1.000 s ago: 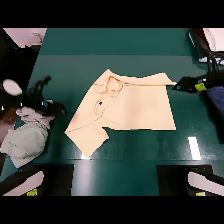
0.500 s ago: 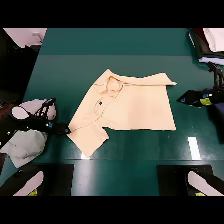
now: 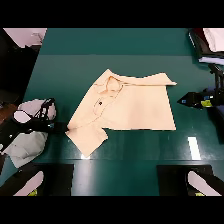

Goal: Fold the shirts.

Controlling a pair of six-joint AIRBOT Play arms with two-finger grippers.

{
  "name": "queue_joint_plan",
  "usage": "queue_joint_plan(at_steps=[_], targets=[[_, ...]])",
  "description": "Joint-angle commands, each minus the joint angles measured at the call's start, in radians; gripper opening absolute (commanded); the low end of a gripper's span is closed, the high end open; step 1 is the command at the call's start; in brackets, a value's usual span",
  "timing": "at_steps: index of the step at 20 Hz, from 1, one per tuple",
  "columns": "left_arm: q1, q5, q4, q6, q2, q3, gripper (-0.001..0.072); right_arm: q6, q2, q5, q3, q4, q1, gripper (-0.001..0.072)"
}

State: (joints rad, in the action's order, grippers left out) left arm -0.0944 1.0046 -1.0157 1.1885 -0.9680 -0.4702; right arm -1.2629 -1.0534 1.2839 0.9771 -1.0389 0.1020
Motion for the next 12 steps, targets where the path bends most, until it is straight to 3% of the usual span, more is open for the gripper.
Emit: queue_joint_plan(at_steps=[1,7,11,12], targets=[[-0.001,0.045,0.029,-0.018,0.002,-0.027,0.0026,-0.001,0.000,0.013,-0.001,-0.001,0.009,0.0406],[0.000,0.178,0.041,-0.017,0.003,-0.246,0.0027,0.000,-0.003,0.046,-0.158,-0.001,0.209,0.0407],[0.000,0.159,0.140,-0.018,0.003,-0.279,0.0027,0.010,-0.085,0.032,-0.318,0.008,0.326,0.0406],[-0.001,0.156,0.153,-0.018,0.003,-0.279,0.0027,0.056,-0.122,0.032,-0.339,0.044,0.331,0.0406]])
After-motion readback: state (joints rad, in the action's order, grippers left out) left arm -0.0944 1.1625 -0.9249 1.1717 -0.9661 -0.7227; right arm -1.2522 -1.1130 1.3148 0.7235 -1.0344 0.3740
